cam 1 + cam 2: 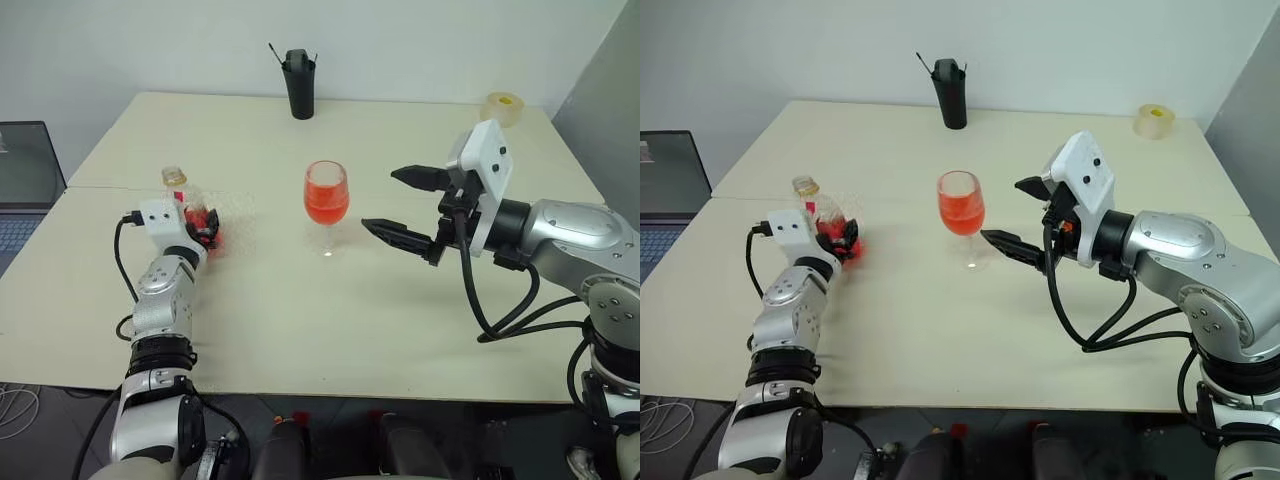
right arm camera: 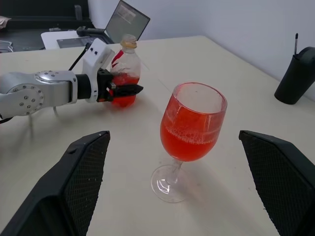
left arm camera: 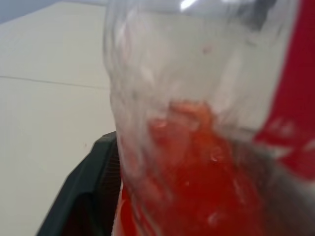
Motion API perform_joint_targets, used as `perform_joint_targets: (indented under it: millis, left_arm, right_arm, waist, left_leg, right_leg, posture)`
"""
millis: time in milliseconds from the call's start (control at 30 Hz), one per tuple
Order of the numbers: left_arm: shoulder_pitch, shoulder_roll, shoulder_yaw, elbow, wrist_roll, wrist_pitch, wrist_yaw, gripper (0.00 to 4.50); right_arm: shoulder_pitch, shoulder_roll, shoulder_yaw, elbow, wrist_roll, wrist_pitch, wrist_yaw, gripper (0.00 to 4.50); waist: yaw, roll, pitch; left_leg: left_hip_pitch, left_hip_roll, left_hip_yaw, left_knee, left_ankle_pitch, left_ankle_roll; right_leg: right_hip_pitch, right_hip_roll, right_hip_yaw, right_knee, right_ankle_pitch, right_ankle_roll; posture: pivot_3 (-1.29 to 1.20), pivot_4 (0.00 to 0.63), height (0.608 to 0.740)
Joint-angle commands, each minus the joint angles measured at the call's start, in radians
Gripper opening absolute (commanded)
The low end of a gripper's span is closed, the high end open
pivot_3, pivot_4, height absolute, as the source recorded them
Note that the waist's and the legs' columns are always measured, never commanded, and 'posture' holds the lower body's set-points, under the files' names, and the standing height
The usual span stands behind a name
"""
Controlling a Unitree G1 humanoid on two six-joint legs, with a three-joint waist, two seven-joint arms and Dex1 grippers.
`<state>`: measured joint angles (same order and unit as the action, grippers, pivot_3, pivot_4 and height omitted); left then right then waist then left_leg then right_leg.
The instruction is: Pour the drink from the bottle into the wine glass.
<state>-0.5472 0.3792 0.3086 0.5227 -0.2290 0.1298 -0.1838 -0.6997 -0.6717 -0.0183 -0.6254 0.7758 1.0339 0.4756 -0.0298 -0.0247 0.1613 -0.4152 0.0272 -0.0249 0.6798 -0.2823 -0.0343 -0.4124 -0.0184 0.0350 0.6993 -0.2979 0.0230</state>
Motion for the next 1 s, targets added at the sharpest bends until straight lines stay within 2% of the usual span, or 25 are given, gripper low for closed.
perform_joint_targets:
  millis: [33, 233, 533, 700, 1000]
  left_arm:
    - [-0.003, 0.023, 0.009, -0.023, 0.009, -0.016, 0.006, 4.47]
    - [-0.009, 0.077, 0.028, -0.022, 0.005, -0.021, -0.017, 4.49]
    - [0.056, 0.163, 0.004, -0.231, -0.047, 0.103, -0.176, 4.49]
    - [0.021, 0.186, 0.008, -0.258, -0.046, 0.137, -0.194, 4.49]
    - [-0.075, 0.343, 0.038, -0.264, -0.098, 0.197, -0.344, 4.49]
  right_arm:
    - [-0.026, -0.003, -0.015, -0.020, -0.003, -0.021, 0.003, 4.50]
    - [-0.022, -0.009, -0.010, -0.018, -0.013, -0.022, 0.014, 4.50]
    - [-0.020, -0.021, -0.009, -0.008, -0.024, -0.033, 0.036, 4.50]
    - [-0.033, -0.023, 0.008, 0.015, -0.046, -0.054, 0.061, 4.50]
    - [-0.033, -0.032, 0.025, 0.035, -0.077, -0.074, 0.106, 4.50]
  waist:
    - [0.000, 0.000, 0.000]
    - [-0.001, 0.000, 0.000]
    - [-0.001, 0.000, 0.000]
    - [0.000, 0.000, 0.000]
    - [-0.002, 0.000, 0.000]
  left_leg:
    - [0.000, 0.000, 0.000, 0.000, 0.000, 0.000]
    - [0.000, 0.000, 0.000, 0.000, 0.000, 0.000]
    - [0.000, 0.000, 0.000, 0.000, 0.000, 0.000]
    - [0.000, 0.000, 0.000, 0.000, 0.000, 0.000]
    - [0.000, 0.000, 0.000, -0.001, 0.000, 0.000]
  right_leg:
    - [0.000, 0.000, 0.000, 0.000, 0.000, 0.000]
    - [0.000, 0.000, 0.000, 0.000, 0.000, 0.000]
    - [0.000, 0.000, 0.000, 0.000, 0.000, 0.000]
    - [0.001, 0.000, 0.000, -0.001, 0.000, 0.000]
    - [0.000, 0.001, 0.000, -0.001, 0.000, 0.000]
  posture:
    - [0.00, 0.150, 0.740]
    - [0.00, 0.150, 0.740]
    - [0.00, 0.150, 0.740]
    - [0.00, 0.150, 0.740]
    - [0.00, 0.150, 0.740]
